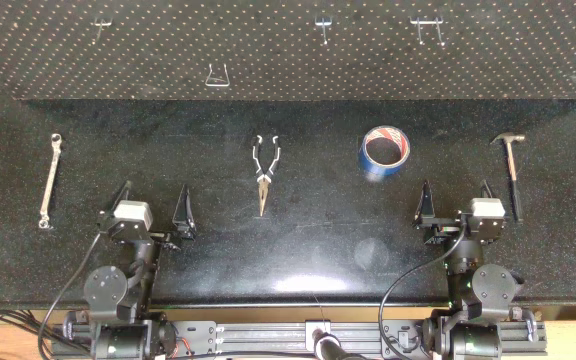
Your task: Place Tools Onto Pegboard
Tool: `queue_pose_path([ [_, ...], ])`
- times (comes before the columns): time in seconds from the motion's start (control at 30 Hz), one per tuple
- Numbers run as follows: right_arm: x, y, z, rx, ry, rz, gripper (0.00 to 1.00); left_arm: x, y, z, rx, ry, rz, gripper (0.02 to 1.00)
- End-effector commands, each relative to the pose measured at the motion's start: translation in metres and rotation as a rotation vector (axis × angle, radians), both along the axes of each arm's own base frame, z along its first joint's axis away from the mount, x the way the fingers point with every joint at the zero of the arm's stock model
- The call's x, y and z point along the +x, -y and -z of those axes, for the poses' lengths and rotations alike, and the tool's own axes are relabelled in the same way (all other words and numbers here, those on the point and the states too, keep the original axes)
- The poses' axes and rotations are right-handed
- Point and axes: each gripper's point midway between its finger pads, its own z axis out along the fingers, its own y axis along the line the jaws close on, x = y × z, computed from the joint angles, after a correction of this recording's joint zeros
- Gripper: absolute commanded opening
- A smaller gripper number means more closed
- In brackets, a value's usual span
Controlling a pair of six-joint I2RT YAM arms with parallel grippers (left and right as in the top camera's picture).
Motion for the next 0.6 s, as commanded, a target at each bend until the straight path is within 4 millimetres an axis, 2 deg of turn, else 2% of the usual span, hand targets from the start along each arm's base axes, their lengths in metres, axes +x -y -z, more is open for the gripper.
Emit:
queue_pose_path([
  [0.03, 0.000, 0.001, 0.002, -0.001, 0.000, 0.009, 0.976, -0.018, 0.009, 0.014, -0.011, -0.213, 0.049, 0.993],
  [0.07, 0.000, 0.001, 0.002, -0.001, 0.000, 0.009, 0.976, -0.028, 0.014, 0.011, -0.045, -0.319, 0.080, 0.993],
  [0.1, 0.000, 0.001, 0.002, -0.001, 0.000, 0.009, 0.976, -0.038, 0.012, -0.006, -0.103, -0.430, 0.084, 0.993],
  [0.13, 0.000, 0.001, 0.002, -0.001, 0.000, 0.009, 0.976, -0.041, -0.002, -0.020, -0.151, -0.497, 0.018, 0.993],
  [0.17, 0.000, 0.001, 0.002, -0.001, 0.000, 0.009, 0.976, -0.044, -0.030, -0.033, -0.215, -0.591, -0.122, 0.993],
  [0.2, 0.000, 0.001, 0.002, -0.001, 0.000, 0.009, 0.976, -0.045, -0.050, -0.032, -0.218, -0.664, -0.189, 0.993],
  [0.23, 0.000, 0.001, 0.002, -0.001, 0.000, 0.009, 0.976, -0.043, -0.061, -0.022, -0.173, -0.742, -0.185, 0.993],
  [0.27, 0.000, 0.001, 0.002, -0.001, 0.000, 0.009, 0.976, -0.030, -0.087, 0.008, -0.107, -0.916, -0.138, 0.993],
  [0.3, 0.000, 0.001, 0.002, 0.000, 0.000, 0.009, 0.976, -0.017, -0.123, 0.019, -0.066, -1.038, -0.097, 0.993],
  [0.33, 0.000, 0.001, 0.002, -0.001, 0.000, 0.009, 0.976, -0.014, -0.140, 0.018, -0.034, -1.068, -0.098, 0.993],
  [0.37, 0.000, 0.001, 0.002, -0.001, 0.000, 0.009, 0.976, -0.013, -0.175, 0.013, 0.066, -1.127, -0.115, 0.993],
  [0.4, 0.000, 0.001, 0.002, -0.001, 0.000, 0.009, 0.976, -0.015, -0.203, 0.013, 0.182, -1.181, -0.118, 0.993],
  [0.43, 0.000, 0.001, 0.002, -0.001, 0.000, 0.009, 0.976, -0.018, -0.218, 0.022, 0.266, -1.239, -0.084, 0.993],
  [0.47, 0.000, 0.001, 0.002, -0.001, 0.000, 0.009, 0.976, -0.020, -0.224, 0.041, 0.280, -1.298, -0.038, 0.993],
  [0.57, 0.000, 0.001, 0.002, 0.000, 0.000, 0.009, 0.976, -0.004, -0.240, 0.082, 0.250, -1.333, -0.006, 0.993],
  [0.6, 0.000, 0.001, 0.002, -0.001, 0.000, 0.009, 0.976, 0.002, -0.242, 0.088, 0.239, -1.326, 0.005, 0.993],
])
